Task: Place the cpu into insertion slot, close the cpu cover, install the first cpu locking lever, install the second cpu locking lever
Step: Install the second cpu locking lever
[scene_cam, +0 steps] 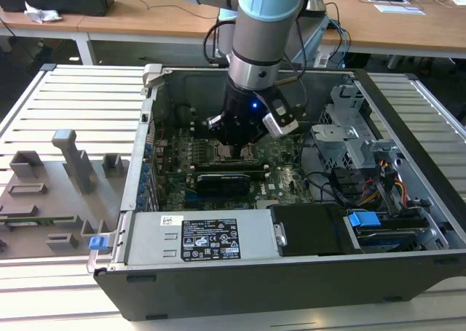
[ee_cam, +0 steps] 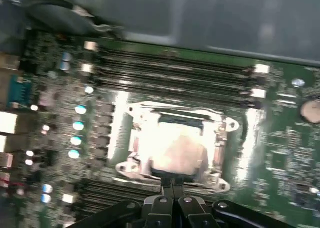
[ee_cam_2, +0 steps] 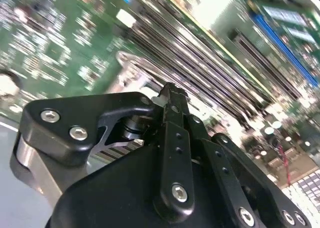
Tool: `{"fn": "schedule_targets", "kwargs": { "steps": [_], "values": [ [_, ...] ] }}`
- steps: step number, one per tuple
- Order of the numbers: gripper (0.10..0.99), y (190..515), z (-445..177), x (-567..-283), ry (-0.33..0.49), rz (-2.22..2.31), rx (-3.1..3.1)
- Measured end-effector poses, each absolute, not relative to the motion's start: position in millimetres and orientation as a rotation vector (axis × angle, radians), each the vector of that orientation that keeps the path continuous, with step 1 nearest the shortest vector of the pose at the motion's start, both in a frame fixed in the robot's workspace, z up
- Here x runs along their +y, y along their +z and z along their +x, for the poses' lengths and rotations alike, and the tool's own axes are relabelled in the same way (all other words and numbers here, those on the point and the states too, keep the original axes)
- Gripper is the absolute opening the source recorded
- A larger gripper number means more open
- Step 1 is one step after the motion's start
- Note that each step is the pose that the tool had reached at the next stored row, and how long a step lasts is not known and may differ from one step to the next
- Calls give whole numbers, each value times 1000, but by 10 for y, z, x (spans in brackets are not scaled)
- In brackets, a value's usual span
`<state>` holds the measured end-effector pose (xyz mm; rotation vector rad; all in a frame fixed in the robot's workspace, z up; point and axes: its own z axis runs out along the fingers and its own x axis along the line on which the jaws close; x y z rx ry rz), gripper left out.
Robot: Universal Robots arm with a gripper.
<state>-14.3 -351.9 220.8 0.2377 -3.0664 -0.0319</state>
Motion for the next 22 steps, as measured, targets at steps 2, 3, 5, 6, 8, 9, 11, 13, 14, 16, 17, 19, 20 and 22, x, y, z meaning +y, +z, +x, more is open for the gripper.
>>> {"fn": "schedule_targets", "kwargs": {
  "steps": [2, 3, 5, 6, 8, 9, 11, 13, 14, 16, 17, 19, 20, 22],
  "values": [
    [106, 2208, -69, -3512, -25, 238, -3066],
    [106, 2207, -11, -3509, -19, 237, -3066],
    [106, 2209, 29, -3509, -15, 237, -3065],
    [106, 2209, 58, -3509, -14, 237, -3065],
    [106, 2208, 105, -3508, -13, 237, -3065],
    [106, 2208, 131, -3508, -13, 237, -3065],
    [106, 2208, 188, -3509, -12, 237, -3064],
    [106, 2209, 247, -3508, -11, 237, -3063],
    [106, 2209, 262, -3508, -10, 237, -3062],
    [106, 2224, 280, -3508, -7, 237, -3062],
    [106, 2260, 282, -3504, -5, 236, -3062],
    [106, 2380, 284, -3502, -2, 236, -3062],
    [106, 2427, 284, -3501, -2, 236, -3062],
    [106, 2520, 284, -3500, 0, 236, -3062]
  ]
}}
